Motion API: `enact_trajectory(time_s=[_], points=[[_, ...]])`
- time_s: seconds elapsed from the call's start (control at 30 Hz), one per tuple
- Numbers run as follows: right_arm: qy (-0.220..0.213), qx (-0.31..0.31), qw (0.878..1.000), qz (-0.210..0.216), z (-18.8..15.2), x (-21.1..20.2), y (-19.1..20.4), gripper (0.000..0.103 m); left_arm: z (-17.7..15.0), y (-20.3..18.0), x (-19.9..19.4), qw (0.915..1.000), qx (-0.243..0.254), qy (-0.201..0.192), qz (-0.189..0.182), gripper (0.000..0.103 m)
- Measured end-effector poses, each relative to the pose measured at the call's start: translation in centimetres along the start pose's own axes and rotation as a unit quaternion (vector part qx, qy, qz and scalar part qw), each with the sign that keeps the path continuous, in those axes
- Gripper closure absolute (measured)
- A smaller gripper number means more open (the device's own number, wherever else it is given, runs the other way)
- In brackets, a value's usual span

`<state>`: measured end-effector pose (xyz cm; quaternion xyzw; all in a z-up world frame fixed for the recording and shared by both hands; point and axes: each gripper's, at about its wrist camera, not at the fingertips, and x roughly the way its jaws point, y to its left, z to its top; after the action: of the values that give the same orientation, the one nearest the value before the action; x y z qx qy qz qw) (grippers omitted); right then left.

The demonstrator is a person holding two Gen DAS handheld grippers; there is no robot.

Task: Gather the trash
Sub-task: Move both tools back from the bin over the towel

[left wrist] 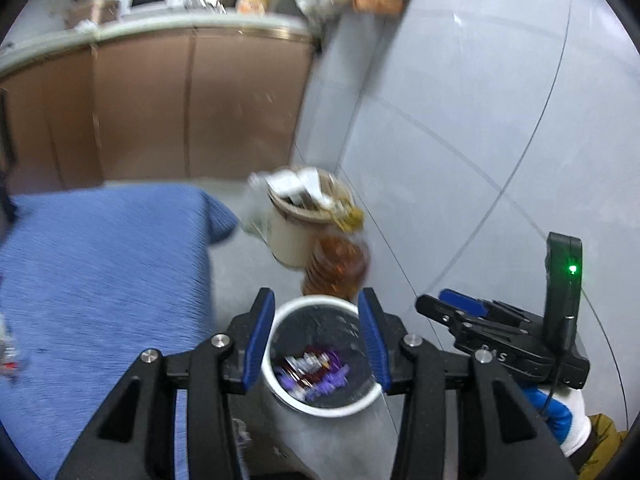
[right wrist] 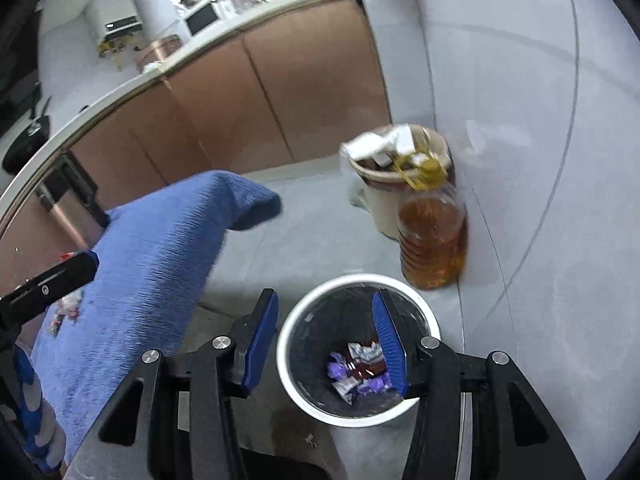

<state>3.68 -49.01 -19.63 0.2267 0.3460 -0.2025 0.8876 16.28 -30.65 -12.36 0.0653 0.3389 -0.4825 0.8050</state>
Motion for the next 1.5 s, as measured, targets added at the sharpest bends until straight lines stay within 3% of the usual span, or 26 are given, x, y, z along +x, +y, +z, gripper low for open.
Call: enact_trajectory(time_s=[0.13,0.4,0.6,0.87,1.2,1.5], points=[[-0.025,-0.031,0.999,0.016,0.8,-2.5,2.9,0.054,-0.3,1.2,-4.3,0.9991,-0.006,-0.036,0.024,0.062],[-0.068,-0.095,0.991,0.068,1.5,-7.6,9.3,0.054,-2.5,4.2,-12.1,0.995,-0.042,-0.071,0.055,0.061],[-0.093,-0.132,0.982,0.095,0.8,-11.3,13.1,0.053,-4.8,5.6,-18.9,0.9837,-0.047,-0.119,0.127,0.049],[-0.109,-0.168,0.973,0.11,0.3,-13.8,16.6,0.049,-8.7,8.8,-26.4,0.9603,-0.076,-0.167,0.21,0.039],[-0.094,-0.208,0.965,0.133,-0.2,-12.8,20.6,0.049,-12.7,14.6,-30.2,0.9392,-0.124,-0.165,0.275,0.039],[-0.043,-0.238,0.959,0.146,-0.7,-8.0,24.7,0.049,-14.6,20.8,-28.4,0.9306,-0.164,-0.119,0.305,0.039]])
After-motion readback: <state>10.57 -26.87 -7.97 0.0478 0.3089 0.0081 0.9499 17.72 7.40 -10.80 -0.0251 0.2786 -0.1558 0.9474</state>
